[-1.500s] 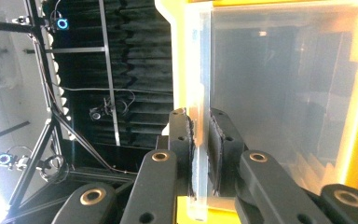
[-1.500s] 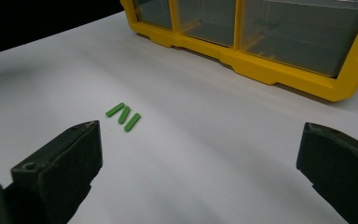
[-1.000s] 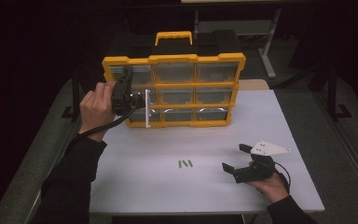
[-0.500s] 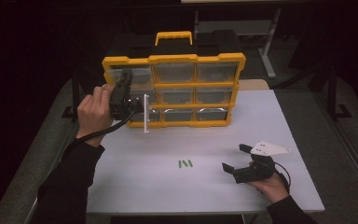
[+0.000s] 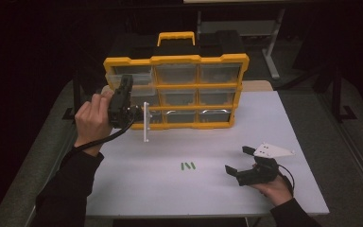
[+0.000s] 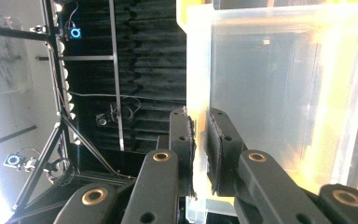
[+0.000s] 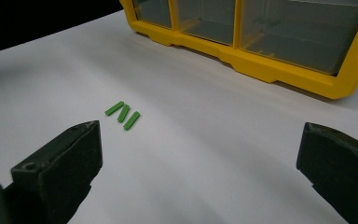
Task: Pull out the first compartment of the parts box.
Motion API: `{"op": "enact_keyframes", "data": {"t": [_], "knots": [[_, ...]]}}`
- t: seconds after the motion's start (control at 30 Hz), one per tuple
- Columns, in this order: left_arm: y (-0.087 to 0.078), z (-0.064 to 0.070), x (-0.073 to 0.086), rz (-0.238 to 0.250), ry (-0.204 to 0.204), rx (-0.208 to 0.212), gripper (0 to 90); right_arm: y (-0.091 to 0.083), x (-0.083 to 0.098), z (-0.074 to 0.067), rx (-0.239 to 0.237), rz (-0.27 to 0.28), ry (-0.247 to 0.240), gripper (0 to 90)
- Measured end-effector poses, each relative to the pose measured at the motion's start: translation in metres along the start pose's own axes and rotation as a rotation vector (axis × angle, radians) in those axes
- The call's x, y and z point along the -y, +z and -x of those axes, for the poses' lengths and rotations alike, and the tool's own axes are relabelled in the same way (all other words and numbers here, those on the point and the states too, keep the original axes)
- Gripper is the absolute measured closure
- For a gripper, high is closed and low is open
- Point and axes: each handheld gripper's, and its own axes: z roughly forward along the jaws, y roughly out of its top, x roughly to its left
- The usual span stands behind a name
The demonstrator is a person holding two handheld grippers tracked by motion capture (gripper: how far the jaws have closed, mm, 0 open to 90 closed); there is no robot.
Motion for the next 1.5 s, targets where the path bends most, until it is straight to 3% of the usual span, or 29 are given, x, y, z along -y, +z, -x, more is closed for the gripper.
{"op": "enact_keyframes", "data": {"t": [0.83,1.5], "knots": [[-0.035,-0.004,0.002,0.015,-0.003,-0.033,81.8,0.001,0.000,-0.001,0.002,-0.001,0.000,0.0],[-0.048,-0.003,0.002,0.022,-0.009,-0.036,81.5,0.001,0.000,-0.001,0.003,-0.002,0.001,0.0]]}}
